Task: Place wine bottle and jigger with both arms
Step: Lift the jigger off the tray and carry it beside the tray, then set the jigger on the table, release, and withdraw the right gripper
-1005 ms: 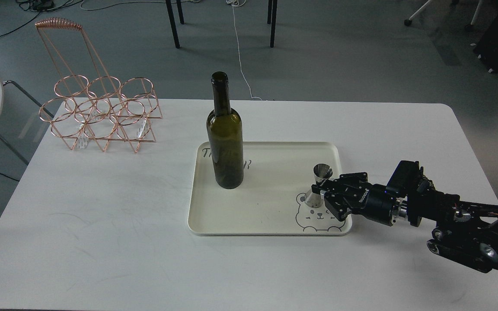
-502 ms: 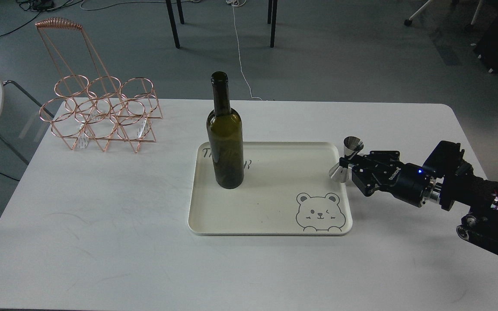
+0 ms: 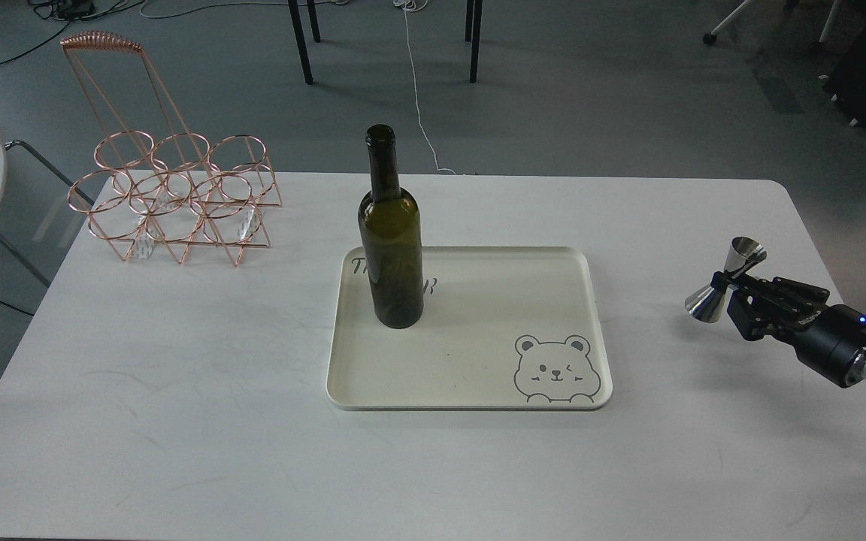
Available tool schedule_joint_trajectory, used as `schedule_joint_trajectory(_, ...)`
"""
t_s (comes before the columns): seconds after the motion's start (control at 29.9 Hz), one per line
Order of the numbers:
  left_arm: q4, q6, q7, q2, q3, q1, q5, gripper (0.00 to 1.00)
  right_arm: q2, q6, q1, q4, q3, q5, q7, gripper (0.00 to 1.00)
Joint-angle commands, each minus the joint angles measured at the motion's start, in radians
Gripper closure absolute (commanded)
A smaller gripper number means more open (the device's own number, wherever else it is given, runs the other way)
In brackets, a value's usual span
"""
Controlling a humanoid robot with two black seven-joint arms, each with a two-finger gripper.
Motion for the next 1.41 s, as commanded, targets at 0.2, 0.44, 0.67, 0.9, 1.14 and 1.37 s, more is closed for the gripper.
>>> schedule_joint_trajectory(0.2,-0.004,0.0,0.001,-0.002,0.002,-0.003,0.002,0.01,0.097,0.0,-0.06,-0.164,-0.005,0.008,0.01,0.98)
schedule_joint_trajectory(0.44,-0.004,0.0,0.002,-0.001,0.002,-0.006,0.002,0.01,0.11,0.0,-0.06,-0.189,-0.007,0.007,0.01,0.9)
schedule_joint_trajectory(0.67,-0.004,0.0,0.002,-0.002,0.0,-0.008,0.002,0.01,0.104,0.0,-0.058,-0.172,-0.008,0.007,0.01,0.68)
schedule_joint_trajectory(0.9,-0.004,0.0,0.002,0.001,0.0,-0.011,0.002,0.01,0.038,0.0,-0.075,-0.103,-0.022,0.007,0.01,0.58)
schedule_joint_trajectory(1.14,-0.004,0.0,0.008,0.019,-0.003,-0.012,0.002,0.01,-0.155,0.0,-0.143,0.09,-0.03,0.013,0.01,0.42)
schedule_joint_trajectory(1.37,-0.003,0.0,0.012,0.062,0.014,-0.045,0.222,0.01,-0.32,0.0,-0.135,0.161,-0.008,0.156,0.01,0.37)
